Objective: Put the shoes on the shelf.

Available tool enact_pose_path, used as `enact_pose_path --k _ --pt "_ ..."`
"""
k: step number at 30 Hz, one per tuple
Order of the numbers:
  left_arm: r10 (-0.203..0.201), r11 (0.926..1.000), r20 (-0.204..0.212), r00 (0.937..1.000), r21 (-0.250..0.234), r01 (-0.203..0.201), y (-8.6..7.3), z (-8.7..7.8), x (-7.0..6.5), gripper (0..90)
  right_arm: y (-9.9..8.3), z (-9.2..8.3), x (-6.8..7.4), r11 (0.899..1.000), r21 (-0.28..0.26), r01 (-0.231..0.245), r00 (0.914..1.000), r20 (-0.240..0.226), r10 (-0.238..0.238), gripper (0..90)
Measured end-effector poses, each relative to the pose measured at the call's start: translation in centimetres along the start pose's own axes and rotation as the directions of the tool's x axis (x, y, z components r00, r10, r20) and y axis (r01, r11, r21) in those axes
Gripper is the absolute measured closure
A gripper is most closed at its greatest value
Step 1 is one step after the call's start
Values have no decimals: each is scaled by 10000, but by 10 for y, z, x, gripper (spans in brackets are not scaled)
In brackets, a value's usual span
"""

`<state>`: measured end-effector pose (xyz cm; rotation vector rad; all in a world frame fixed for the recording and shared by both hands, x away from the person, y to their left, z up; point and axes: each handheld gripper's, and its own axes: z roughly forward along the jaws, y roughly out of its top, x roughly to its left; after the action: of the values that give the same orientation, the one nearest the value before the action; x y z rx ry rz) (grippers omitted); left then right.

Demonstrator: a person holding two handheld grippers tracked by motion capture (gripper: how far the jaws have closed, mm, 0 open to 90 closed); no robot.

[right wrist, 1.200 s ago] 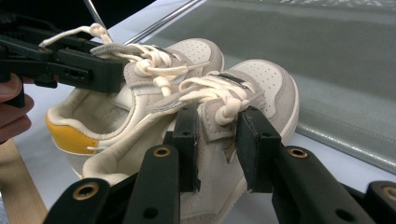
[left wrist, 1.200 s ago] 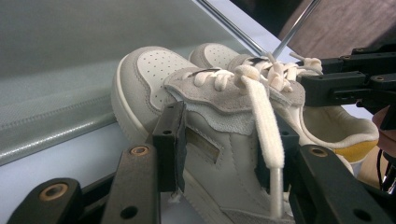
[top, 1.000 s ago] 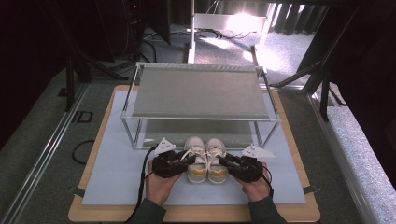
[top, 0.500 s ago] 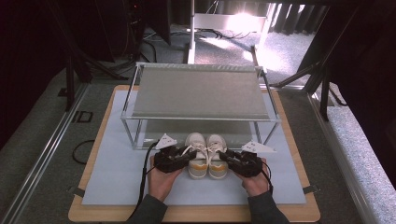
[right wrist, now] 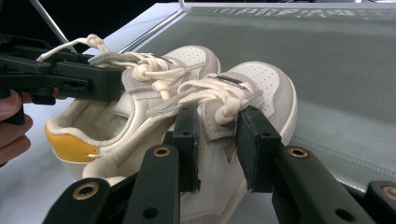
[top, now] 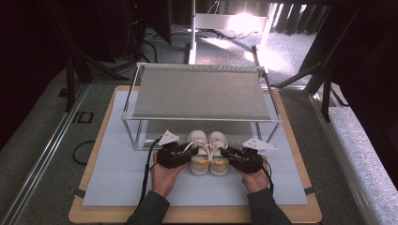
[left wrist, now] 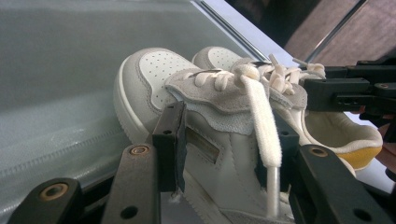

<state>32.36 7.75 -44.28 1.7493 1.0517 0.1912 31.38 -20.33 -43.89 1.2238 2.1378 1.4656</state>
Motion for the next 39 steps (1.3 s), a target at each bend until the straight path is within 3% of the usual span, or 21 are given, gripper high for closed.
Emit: enact_pose_path --k 27,33,39 --pt "-527 9968 -357 9980 -620 504 6 23 15 584 8 23 -21 9987 -342 -374 9990 248 382 704" --pt "-701 9942 -519 9962 -855 655 7 31 24 584 10 34 -27 9972 -466 -590 9978 284 604 704" --pt "-852 9908 -634 9943 -1105 779 9 35 28 584 11 42 -32 9918 -657 -1099 9936 187 1114 704"
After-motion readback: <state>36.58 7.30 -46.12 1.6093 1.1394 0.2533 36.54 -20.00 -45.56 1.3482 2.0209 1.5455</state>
